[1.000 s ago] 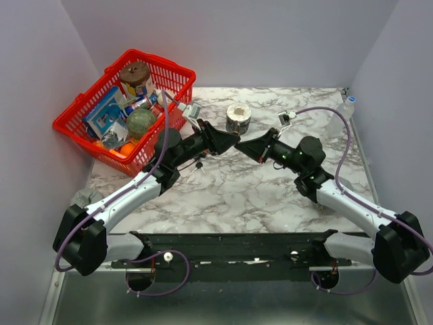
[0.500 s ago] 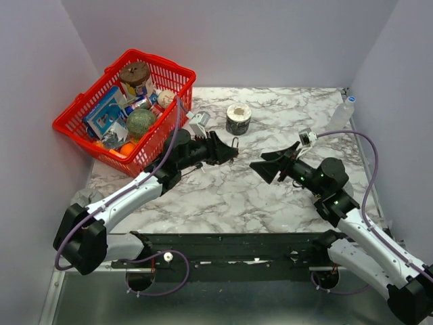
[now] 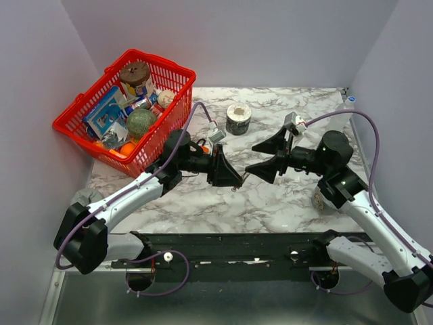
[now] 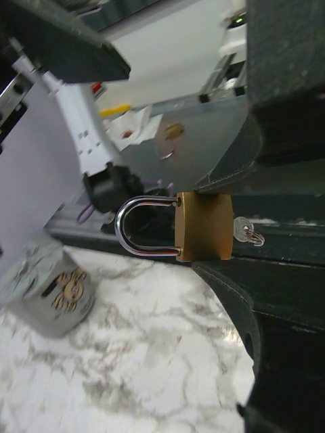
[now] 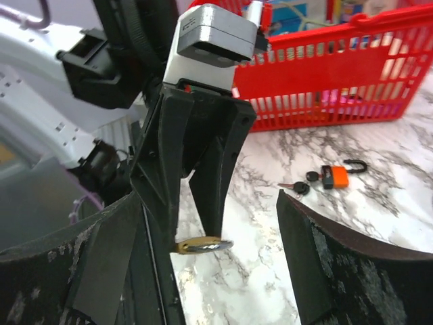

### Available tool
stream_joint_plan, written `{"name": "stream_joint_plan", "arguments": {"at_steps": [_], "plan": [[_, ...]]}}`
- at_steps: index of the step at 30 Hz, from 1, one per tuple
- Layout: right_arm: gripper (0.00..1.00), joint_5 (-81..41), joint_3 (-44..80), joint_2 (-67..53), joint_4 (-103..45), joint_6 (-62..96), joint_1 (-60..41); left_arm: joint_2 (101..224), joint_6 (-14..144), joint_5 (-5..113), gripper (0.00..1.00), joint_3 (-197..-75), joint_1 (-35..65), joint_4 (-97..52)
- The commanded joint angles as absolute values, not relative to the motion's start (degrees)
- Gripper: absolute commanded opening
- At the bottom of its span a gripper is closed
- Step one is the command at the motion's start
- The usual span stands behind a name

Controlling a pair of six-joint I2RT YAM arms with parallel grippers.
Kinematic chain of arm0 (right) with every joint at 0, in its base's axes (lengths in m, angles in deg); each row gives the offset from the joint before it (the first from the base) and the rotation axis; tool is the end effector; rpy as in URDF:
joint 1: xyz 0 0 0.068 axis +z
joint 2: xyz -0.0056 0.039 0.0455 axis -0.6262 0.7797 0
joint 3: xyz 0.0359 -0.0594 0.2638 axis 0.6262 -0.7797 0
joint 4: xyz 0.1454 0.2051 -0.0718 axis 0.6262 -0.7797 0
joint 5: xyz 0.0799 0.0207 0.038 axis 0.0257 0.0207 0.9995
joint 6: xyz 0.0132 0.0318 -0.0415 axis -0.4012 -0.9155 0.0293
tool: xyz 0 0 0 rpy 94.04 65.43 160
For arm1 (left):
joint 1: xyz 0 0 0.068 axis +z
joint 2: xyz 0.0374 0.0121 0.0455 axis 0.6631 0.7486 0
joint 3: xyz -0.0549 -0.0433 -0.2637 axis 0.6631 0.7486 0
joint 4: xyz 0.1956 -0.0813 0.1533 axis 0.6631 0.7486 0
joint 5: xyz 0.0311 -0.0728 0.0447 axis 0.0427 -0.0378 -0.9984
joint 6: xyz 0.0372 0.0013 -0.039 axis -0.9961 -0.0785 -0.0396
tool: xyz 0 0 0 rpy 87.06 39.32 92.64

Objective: Unlock with the key

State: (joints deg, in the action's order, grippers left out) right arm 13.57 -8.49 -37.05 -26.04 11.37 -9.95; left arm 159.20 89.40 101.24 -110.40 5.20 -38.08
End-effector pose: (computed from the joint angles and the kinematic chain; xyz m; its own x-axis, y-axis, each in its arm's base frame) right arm 0.1649 0.1176 0.3721 -0.1902 0.0781 -0.9786 -0.9198 0.3342 0.2055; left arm 0.2072 -0.1887 0.3025 -0.6740 0.0757 -0.7348 0.7380 0.0268 -0.6742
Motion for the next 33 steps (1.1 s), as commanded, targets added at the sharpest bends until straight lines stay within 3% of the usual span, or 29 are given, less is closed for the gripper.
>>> {"name": "stream_joint_plan", "arguments": {"at_steps": [1,10,24,28,33], "plan": [[0.9,25.5,-5.6,-34.3,-33.2,16.6,-9.1,158.1,88.0,116.1,0.0,-110.4,5.4,-41.8],[0.9,34.0,-0.7,-30.1,-41.1,18.6,-6.9,157.6,87.9,118.0,0.0,-110.7,5.4,-41.5],[0.64,33.0,-2.4,-29.1,-44.2,20.0,-6.4,157.4,89.2,117.4,0.0,-110.1,5.4,-43.4],[0.5,32.7,-2.4,-28.9,-44.7,20.2,-6.4,157.4,89.1,116.5,0.0,-109.9,5.4,-43.4],[0.22,32.9,-2.2,-28.4,-45.1,20.3,-6.4,157.9,88.9,115.5,0.0,-109.7,5.3,-43.3]]}}
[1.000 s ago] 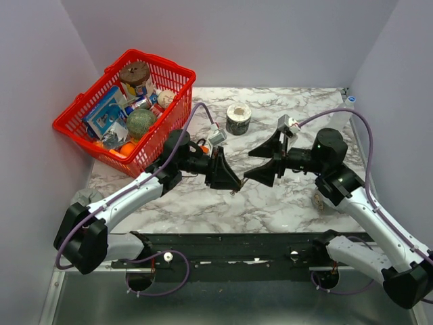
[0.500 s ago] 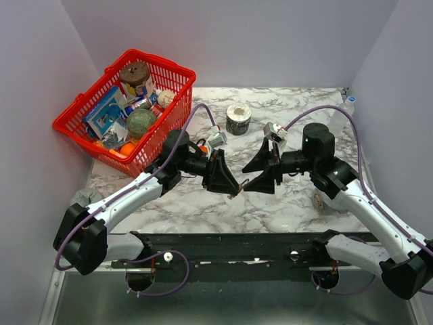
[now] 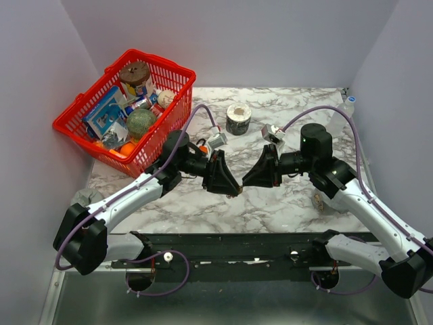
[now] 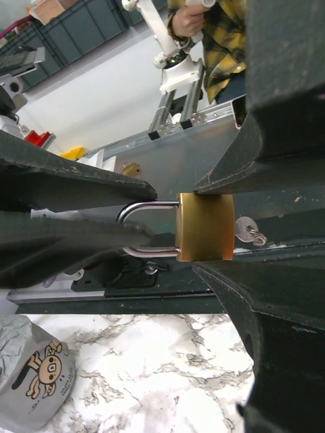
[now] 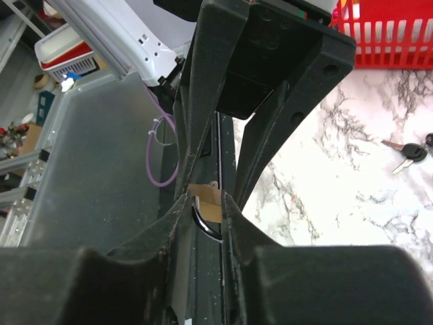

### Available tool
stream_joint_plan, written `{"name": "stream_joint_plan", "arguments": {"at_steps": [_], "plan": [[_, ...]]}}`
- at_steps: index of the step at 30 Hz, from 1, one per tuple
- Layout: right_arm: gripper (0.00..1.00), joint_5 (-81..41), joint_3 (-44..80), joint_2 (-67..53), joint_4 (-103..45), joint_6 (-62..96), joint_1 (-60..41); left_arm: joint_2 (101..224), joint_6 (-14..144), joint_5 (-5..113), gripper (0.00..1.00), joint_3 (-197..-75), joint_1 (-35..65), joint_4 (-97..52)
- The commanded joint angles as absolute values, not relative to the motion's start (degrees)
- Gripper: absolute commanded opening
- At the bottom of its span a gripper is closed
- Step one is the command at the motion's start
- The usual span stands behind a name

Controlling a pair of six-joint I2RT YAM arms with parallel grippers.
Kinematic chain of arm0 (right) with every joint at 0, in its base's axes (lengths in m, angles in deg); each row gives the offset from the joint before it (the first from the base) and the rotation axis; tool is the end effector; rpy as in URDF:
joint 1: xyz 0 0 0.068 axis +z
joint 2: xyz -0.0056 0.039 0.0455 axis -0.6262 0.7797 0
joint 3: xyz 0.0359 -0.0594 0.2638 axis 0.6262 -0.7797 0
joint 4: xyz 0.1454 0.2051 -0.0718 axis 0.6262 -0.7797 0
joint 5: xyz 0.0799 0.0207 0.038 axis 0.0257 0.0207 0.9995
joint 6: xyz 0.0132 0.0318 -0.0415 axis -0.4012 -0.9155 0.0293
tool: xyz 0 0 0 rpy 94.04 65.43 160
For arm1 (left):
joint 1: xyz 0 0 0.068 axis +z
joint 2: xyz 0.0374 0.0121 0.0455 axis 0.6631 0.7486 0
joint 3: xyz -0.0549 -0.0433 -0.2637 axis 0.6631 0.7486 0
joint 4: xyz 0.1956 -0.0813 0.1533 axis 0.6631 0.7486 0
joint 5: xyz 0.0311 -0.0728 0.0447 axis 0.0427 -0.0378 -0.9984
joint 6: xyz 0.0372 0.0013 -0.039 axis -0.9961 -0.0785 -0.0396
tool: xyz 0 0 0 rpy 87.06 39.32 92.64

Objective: Unlock with the key

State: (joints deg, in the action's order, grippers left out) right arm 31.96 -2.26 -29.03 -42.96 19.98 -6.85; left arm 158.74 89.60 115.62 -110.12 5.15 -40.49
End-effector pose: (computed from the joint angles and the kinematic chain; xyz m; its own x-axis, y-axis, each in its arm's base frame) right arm 0.1701 0.1423 0.3559 -0.3244 -0.1639 -0.9316 -0.9448 0.0082 0.3276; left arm 0.1971 -0.1867 0.3075 -0.6263 0.2036 -0.7525 0.7288 -0.1898 -0.6579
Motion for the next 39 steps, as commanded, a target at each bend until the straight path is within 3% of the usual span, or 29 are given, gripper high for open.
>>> {"name": "stream_joint_plan", "arguments": {"at_steps": [1,2,5,12,20,39], "plan": [[0.19,32.8,-2.2,-28.5,-45.1,20.4,-6.4,157.9,88.9,115.4,0.0,-109.6,5.4,-43.4],[0.12,32.7,-2.3,-28.5,-45.1,20.4,-6.4,157.9,88.9,115.2,0.0,-109.6,5.3,-43.3],[0.05,32.3,-2.4,-28.7,-45.2,20.4,-6.4,157.9,88.7,114.6,0.0,-109.6,5.3,-43.2],[0.01,27.7,-2.7,-28.7,-45.2,18.6,-6.4,157.4,84.0,110.9,0.0,-110.4,5.3,-37.6],[0.01,13.7,-3.4,-27.2,-45.8,15.2,-6.4,155.8,78.8,106.1,0.0,-111.0,5.3,-31.5],[0.01,0.9,-4.3,-23.5,-41.9,5.5,-6.4,156.4,74.5,100.8,0.0,-112.0,2.7,-25.6]]}}
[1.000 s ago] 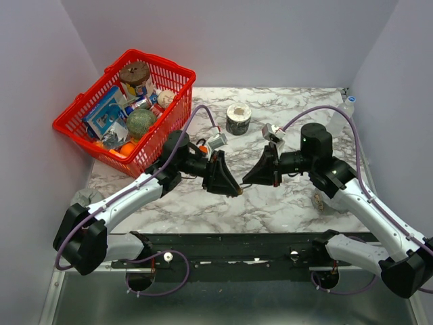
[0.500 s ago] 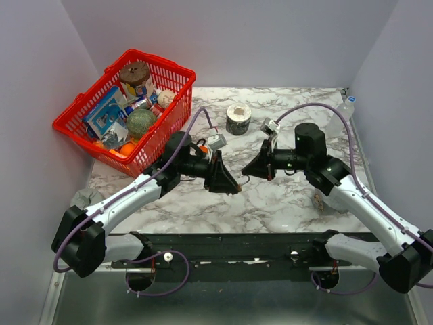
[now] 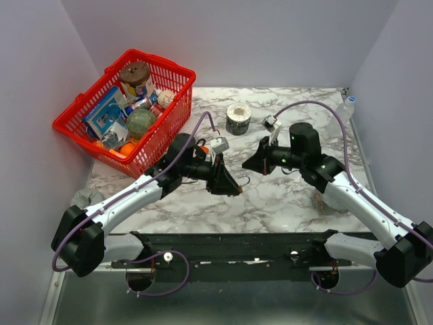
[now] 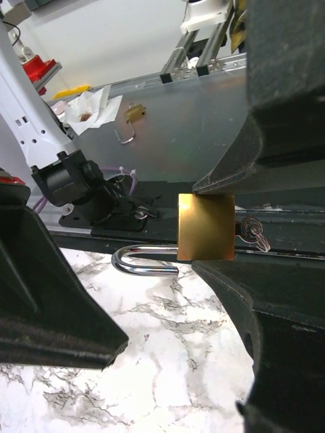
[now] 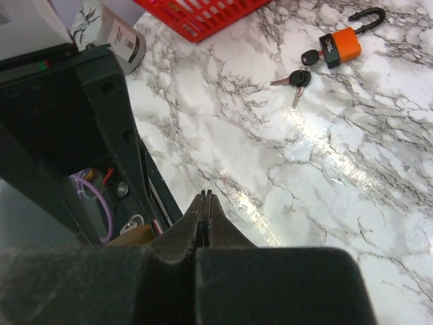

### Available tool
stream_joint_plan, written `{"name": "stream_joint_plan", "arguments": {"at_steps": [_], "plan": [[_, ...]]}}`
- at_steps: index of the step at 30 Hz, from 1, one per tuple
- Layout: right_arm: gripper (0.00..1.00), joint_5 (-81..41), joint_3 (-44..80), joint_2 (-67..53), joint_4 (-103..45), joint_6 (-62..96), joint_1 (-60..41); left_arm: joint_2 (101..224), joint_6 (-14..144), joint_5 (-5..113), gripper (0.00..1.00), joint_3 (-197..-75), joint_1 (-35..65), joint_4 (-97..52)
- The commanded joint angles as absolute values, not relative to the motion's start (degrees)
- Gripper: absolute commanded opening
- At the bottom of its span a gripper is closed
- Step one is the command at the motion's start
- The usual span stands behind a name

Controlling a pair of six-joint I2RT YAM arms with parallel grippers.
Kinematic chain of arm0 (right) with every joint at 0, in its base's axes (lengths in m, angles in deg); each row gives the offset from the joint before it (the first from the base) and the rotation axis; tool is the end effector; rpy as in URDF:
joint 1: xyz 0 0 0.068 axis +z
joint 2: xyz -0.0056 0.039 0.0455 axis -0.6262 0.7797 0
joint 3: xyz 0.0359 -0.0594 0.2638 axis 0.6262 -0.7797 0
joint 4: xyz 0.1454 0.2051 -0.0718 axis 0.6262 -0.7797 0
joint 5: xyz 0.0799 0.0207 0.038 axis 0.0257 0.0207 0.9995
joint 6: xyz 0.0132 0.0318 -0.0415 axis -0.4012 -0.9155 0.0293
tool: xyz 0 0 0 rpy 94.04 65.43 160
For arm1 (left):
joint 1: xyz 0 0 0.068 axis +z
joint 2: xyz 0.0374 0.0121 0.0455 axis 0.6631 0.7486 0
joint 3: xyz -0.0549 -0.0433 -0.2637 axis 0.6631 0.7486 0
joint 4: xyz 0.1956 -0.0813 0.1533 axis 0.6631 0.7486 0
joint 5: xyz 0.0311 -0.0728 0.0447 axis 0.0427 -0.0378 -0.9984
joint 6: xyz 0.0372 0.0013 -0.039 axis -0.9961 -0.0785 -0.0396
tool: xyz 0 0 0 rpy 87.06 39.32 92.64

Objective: Unlock with the key

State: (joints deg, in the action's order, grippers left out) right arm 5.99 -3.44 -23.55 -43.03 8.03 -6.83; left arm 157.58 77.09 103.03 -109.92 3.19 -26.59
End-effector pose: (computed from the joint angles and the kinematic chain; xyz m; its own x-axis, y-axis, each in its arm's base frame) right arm 0.2034 0.1501 0.3239 -0.5762 -0.0948 -0.8118 -0.7387 0.4855 0.4675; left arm 0.1917 -0.1897 0.2887 -0.6125 0.2012 -0.7645 0.7822 0.0146 -0.6228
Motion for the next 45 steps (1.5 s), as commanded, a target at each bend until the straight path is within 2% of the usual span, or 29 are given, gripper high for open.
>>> {"name": "stream_joint_plan", "arguments": {"at_steps": [1,4,5,8,14,23,27,32,35,45], "plan": [[0.02,0.0,-4.8,-24.3,-41.7,5.1,-6.4,156.4,74.4,100.1,0.0,-112.1,2.7,-25.0],[0.17,-2.1,-5.7,-26.2,-41.3,4.6,-6.4,156.4,74.0,98.8,0.0,-112.3,2.7,-24.0],[0.27,-0.5,-6.5,-27.4,-40.6,5.1,-6.4,156.3,73.9,97.8,0.0,-112.3,2.7,-23.8],[0.4,6.7,-7.8,-29.1,-38.3,6.5,-6.4,155.9,73.5,96.6,0.0,-112.3,2.7,-23.5],[0.49,11.2,-9.7,-29.2,-36.9,6.2,-6.4,155.9,73.4,96.4,0.0,-112.2,2.7,-23.5],[0.52,10.2,-9.5,-26.1,-36.8,5.6,-6.4,155.2,73.3,96.5,0.0,-112.0,2.7,-23.8],[0.48,10.9,-9.4,-25.3,-36.9,5.5,-6.4,155.2,73.2,96.4,0.0,-112.0,2.7,-23.8],[0.2,11.4,-9.2,-24.3,-36.9,4.5,-6.3,154.8,72.5,95.0,0.0,-111.8,2.5,-23.5],[0.1,10.5,-9.0,-23.2,-36.9,3.3,-6.4,154.3,71.5,93.0,0.0,-111.9,1.9,-22.2],[0.08,8.4,-8.0,-19.3,-37.0,0.1,-6.4,152.3,65.4,81.9,0.0,-112.8,-1.8,-15.7]]}}
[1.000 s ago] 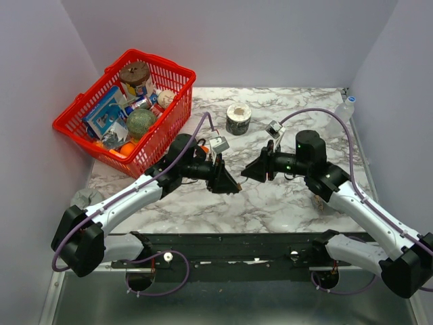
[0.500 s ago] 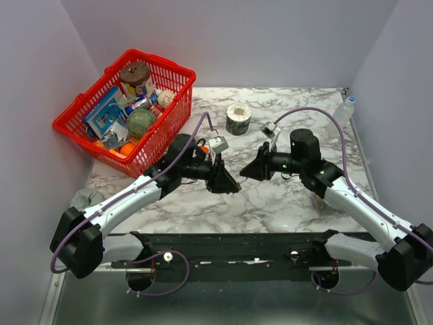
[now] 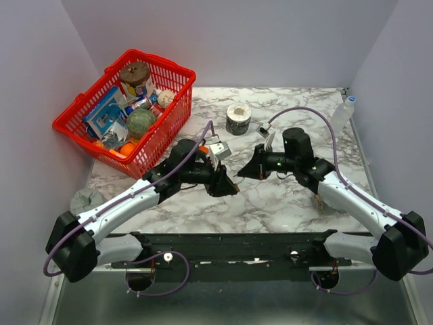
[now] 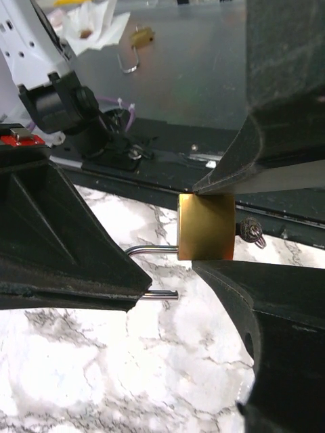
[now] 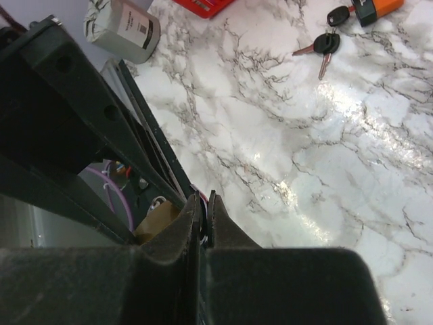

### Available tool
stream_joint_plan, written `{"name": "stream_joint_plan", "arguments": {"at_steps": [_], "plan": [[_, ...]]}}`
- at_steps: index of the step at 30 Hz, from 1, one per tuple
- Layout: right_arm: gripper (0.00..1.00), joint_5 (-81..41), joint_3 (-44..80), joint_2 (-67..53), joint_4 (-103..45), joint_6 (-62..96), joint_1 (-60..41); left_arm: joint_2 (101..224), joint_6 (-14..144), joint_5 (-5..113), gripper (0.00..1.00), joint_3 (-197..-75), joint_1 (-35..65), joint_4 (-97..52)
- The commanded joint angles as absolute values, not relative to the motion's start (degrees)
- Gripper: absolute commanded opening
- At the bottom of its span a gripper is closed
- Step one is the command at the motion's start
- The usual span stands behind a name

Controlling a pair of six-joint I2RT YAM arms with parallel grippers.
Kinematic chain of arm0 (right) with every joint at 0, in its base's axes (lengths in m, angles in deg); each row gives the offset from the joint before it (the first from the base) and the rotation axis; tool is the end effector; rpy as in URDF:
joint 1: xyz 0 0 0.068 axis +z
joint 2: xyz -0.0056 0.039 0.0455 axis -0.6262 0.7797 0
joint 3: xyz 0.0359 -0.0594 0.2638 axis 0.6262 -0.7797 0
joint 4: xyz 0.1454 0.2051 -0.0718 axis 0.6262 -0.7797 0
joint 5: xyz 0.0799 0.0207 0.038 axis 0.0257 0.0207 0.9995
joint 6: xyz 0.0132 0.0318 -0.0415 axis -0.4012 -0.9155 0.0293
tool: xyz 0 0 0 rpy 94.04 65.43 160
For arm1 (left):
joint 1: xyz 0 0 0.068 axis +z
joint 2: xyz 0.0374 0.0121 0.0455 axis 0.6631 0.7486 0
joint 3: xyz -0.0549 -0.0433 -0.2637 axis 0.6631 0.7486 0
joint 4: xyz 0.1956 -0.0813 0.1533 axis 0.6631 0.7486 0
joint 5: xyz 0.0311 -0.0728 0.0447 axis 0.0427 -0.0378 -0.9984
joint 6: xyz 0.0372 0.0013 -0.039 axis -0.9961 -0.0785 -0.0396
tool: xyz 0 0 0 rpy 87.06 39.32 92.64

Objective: Unlock with the key

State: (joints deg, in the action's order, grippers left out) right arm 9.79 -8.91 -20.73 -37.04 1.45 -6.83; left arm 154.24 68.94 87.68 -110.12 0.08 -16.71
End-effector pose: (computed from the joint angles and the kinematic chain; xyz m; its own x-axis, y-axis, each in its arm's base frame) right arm 0.2095 0.1562 0.2896 -0.6900 -0.0763 -0.7198 -0.6676 0.4514 0.5921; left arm 0.1784 -0.1891 0.2859 -0.5555 0.2169 -0.8027 0.8285 0.2263 -0.5122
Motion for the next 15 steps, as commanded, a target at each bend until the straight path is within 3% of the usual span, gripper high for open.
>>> {"name": "stream_joint_plan", "arguments": {"at_steps": [1,8,11,12,14,15], "plan": [[0.08,8.5,-8.0,-19.0,-36.9,-0.1,-6.4,152.3,65.1,81.2,0.0,-112.9,-2.3,-15.0],[0.13,7.6,-7.3,-17.3,-37.1,-1.8,-6.4,152.2,64.0,75.4,0.0,-113.1,-3.6,-13.4],[0.26,7.4,-7.1,-16.6,-37.1,-2.6,-6.4,152.3,64.2,72.7,0.0,-113.2,-3.8,-12.9],[0.38,6.9,-7.1,-16.4,-37.1,-2.8,-6.6,152.6,64.5,71.0,0.0,-113.3,-3.8,-12.8],[0.49,6.4,-6.9,-16.3,-37.0,-3.2,-7.0,152.9,65.3,68.7,0.0,-113.3,-3.8,-12.9],[0.59,6.1,-6.8,-16.4,-36.9,-3.3,-7.5,153.2,65.7,67.2,0.0,-113.4,-3.8,-12.8]]}}
